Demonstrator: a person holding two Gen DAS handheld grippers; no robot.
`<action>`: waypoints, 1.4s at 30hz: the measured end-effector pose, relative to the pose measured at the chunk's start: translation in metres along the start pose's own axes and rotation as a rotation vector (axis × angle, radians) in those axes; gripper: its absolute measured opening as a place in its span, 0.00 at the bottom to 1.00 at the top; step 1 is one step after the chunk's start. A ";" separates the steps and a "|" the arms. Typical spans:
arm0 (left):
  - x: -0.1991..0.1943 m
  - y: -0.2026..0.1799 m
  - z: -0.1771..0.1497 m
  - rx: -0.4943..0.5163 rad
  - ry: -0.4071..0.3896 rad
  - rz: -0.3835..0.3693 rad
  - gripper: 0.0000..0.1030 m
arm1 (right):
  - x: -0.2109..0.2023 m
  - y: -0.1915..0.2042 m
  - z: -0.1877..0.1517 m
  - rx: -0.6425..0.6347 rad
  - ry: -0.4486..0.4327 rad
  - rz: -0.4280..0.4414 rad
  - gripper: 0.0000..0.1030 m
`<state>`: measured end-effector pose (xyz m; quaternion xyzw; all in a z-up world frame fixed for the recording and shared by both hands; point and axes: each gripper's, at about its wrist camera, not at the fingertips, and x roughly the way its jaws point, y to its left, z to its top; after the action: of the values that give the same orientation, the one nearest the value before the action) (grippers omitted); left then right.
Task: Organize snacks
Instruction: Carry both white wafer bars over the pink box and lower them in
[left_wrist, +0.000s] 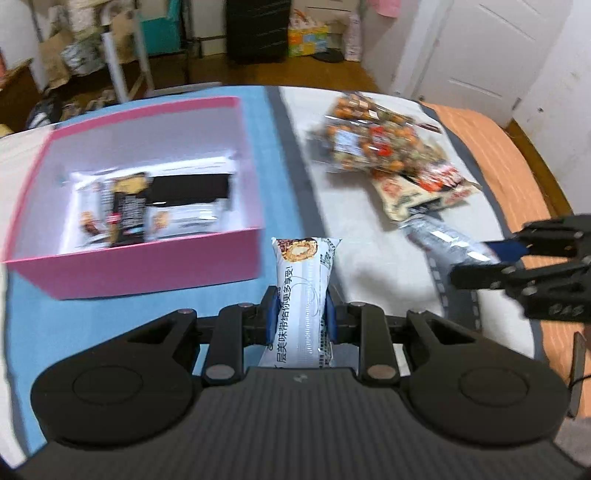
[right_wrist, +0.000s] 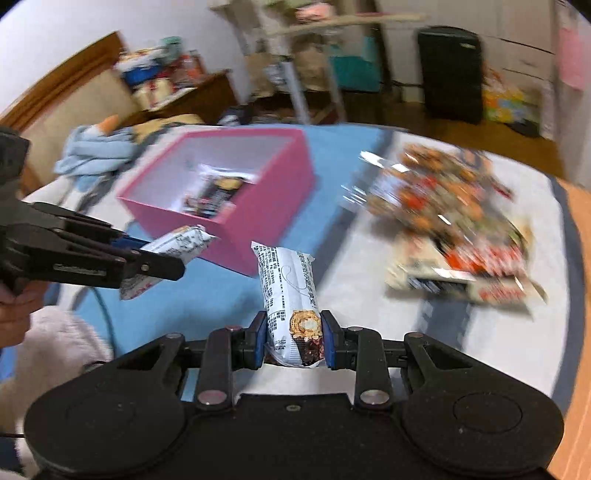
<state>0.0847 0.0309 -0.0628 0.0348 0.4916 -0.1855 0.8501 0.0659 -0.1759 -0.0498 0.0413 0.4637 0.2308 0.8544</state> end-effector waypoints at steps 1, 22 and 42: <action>-0.007 0.009 0.000 -0.011 -0.005 0.013 0.23 | -0.001 0.005 0.006 -0.017 0.000 0.023 0.33; -0.007 0.163 0.059 -0.257 -0.132 0.245 0.23 | 0.144 0.088 0.174 -0.568 0.106 0.052 0.33; 0.123 0.215 0.096 -0.168 0.003 0.453 0.24 | 0.260 0.096 0.194 -0.755 0.272 -0.047 0.33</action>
<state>0.2942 0.1729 -0.1444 0.0737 0.4861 0.0515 0.8693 0.3100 0.0500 -0.1138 -0.3171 0.4561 0.3685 0.7454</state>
